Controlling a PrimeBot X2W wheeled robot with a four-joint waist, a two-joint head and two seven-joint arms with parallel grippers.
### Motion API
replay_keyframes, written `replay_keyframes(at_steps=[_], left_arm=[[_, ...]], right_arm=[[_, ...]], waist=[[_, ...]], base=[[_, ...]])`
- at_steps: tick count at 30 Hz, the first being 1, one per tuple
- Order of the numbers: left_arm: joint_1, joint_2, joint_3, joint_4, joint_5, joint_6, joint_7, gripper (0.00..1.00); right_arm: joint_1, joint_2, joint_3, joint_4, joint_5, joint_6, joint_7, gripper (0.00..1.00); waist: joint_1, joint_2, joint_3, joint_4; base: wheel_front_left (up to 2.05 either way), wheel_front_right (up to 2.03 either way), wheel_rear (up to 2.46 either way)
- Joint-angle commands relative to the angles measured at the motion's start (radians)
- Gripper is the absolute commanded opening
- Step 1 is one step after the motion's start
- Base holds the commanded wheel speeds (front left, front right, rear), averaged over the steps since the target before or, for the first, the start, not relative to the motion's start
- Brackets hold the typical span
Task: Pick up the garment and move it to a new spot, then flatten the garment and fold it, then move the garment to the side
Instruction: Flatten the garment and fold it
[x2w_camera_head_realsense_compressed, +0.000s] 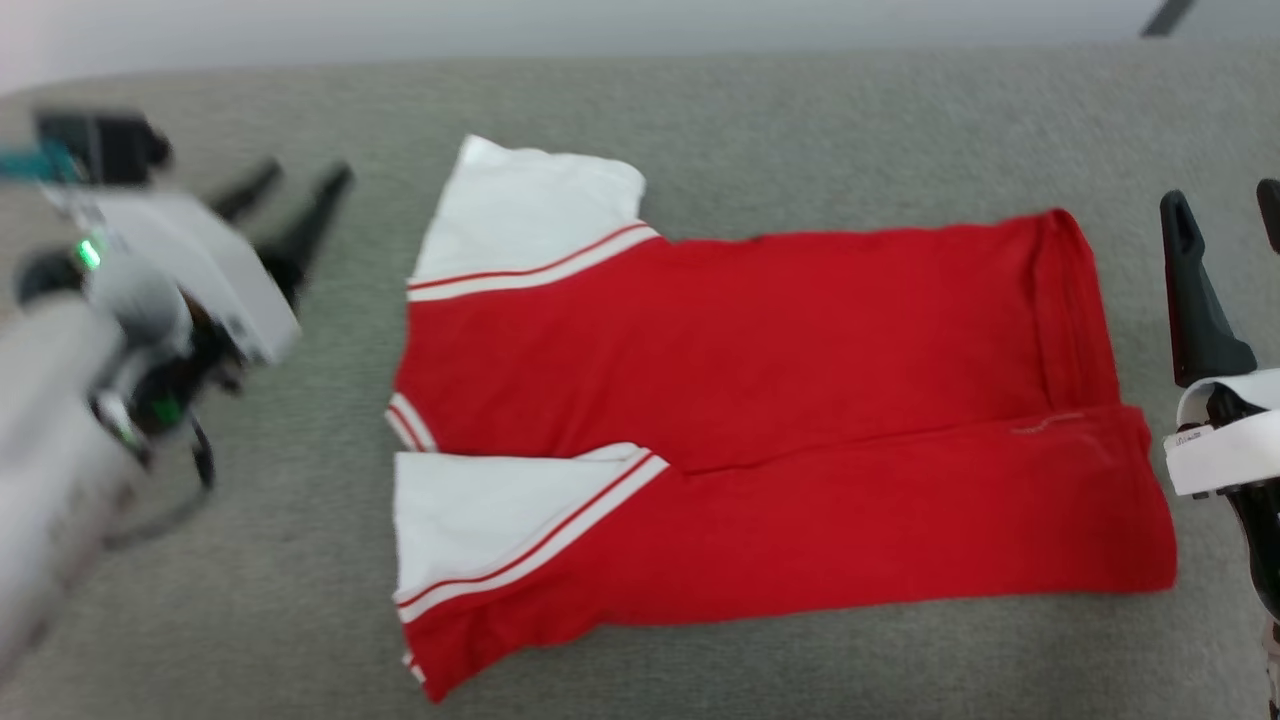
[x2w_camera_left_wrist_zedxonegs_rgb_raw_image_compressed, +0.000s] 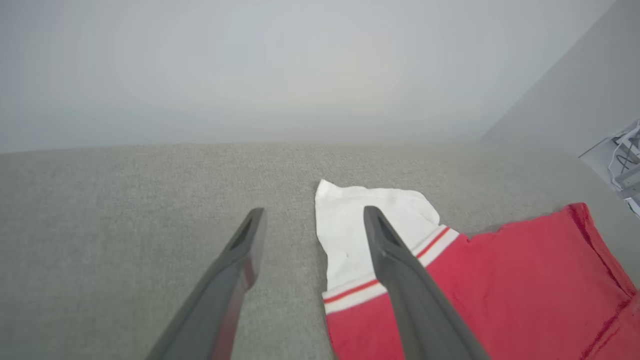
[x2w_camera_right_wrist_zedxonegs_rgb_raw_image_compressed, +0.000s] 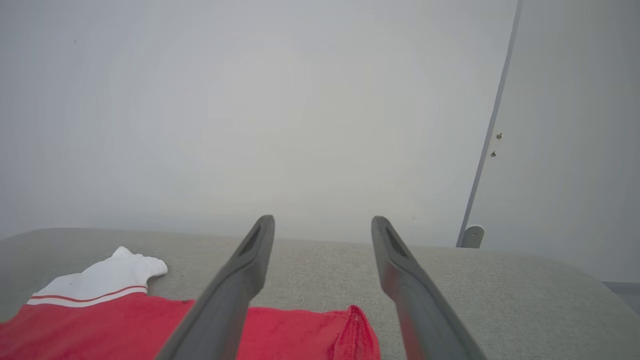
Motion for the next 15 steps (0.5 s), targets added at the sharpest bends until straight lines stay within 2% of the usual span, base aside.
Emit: replay_keyframes(at_steps=[1, 9, 15], left_arm=[[-0.066, -0.009, -0.001, 0.055, 0.015, -0.014, 0.027, 1.0], [-0.293, -0.056, -0.025, 0.289, 0.049, -0.055, 0.163, 1.0], [-0.37, -0.06, -0.063, 0.372, 0.01, -0.063, 0.383, 1.0]], right_arm=[[-0.009, 0.011, -0.004, -0.017, -0.009, 0.0, -0.004, 1.0], [0.006, 0.043, -0.008, -0.08, -0.018, 0.0, -0.02, 1.0], [0.011, 0.057, -0.001, -0.098, -0.016, 0.0, -0.02, 1.0]], waist=[[0.0, 0.0, 0.068, -0.068], [0.0, 0.0, 0.17, -0.159], [0.0, 0.0, 0.212, -0.202]], base=[[0.0, 0.0, 0.0], [0.0, 0.0, 0.0], [0.0, 0.0, 0.0]])
